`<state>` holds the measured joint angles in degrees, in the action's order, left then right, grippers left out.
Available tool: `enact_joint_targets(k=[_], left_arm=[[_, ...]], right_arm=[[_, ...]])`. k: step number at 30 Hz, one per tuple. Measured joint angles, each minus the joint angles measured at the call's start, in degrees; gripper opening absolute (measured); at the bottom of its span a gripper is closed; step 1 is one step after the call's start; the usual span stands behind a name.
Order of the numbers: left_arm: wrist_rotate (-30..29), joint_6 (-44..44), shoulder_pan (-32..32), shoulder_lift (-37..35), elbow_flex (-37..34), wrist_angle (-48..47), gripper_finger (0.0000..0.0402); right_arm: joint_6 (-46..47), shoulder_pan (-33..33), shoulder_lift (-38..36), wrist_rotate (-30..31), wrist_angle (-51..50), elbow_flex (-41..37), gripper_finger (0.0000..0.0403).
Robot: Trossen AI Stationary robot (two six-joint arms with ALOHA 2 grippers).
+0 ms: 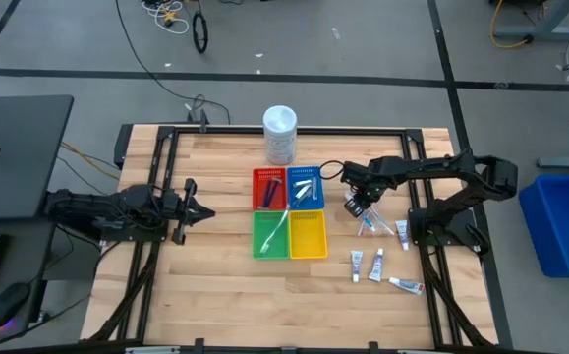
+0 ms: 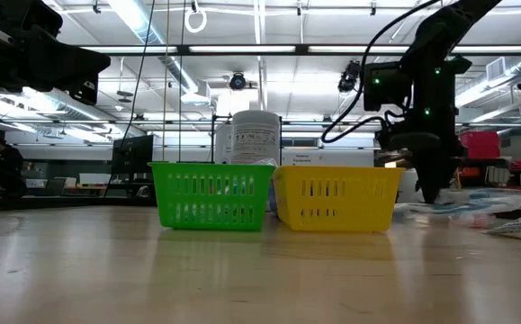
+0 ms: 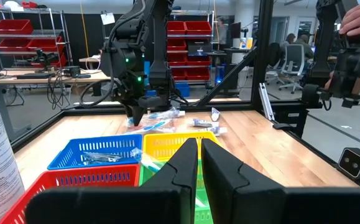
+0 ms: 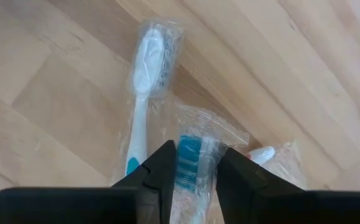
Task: Pick & Place Travel size toiletries
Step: Put the right blue toothbrush into the green bin
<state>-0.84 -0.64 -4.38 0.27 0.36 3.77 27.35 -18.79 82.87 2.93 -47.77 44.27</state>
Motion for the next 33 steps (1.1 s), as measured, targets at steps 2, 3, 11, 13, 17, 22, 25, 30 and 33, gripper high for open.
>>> enact_joint_targets(k=[2,3,11,13,17,22,25,30,33], left_arm=[[0.00,0.00,0.00,0.00,0.02,-0.02,0.0027],[0.00,0.00,0.00,0.00,0.01,0.00,0.0027],[0.00,-0.01,0.01,-0.02,0.02,-0.01,0.0028],[0.00,-0.02,0.01,0.00,0.01,0.00,0.0027],[0.00,0.00,0.00,0.00,0.00,0.00,0.0027],[0.00,0.00,0.00,-0.02,0.02,-0.02,0.0027],[0.00,0.00,0.02,-0.02,0.00,-0.02,0.0027],[0.00,0.00,0.02,-0.02,0.01,0.00,0.0027],[0.00,0.00,0.01,-0.01,0.02,0.00,0.0027]], right_arm=[[-0.81,0.01,-0.73,-0.01,-0.98,1.10,0.0100],[-1.40,0.08,-1.22,0.00,-1.45,1.76,0.0100],[-2.93,0.56,-5.80,0.03,-3.84,7.32,0.0096],[-3.24,0.87,-6.56,0.02,-3.85,8.43,0.0097],[-3.86,1.03,-7.27,-0.01,-3.86,9.69,0.0098],[-4.25,1.01,-7.30,0.01,-3.91,9.77,0.0096],[-4.28,1.01,-7.36,0.44,-3.27,9.77,0.0096],[-4.50,1.03,-9.58,2.90,-0.47,9.77,0.0097],[-6.35,1.40,-11.58,4.33,2.05,9.77,0.0095]])
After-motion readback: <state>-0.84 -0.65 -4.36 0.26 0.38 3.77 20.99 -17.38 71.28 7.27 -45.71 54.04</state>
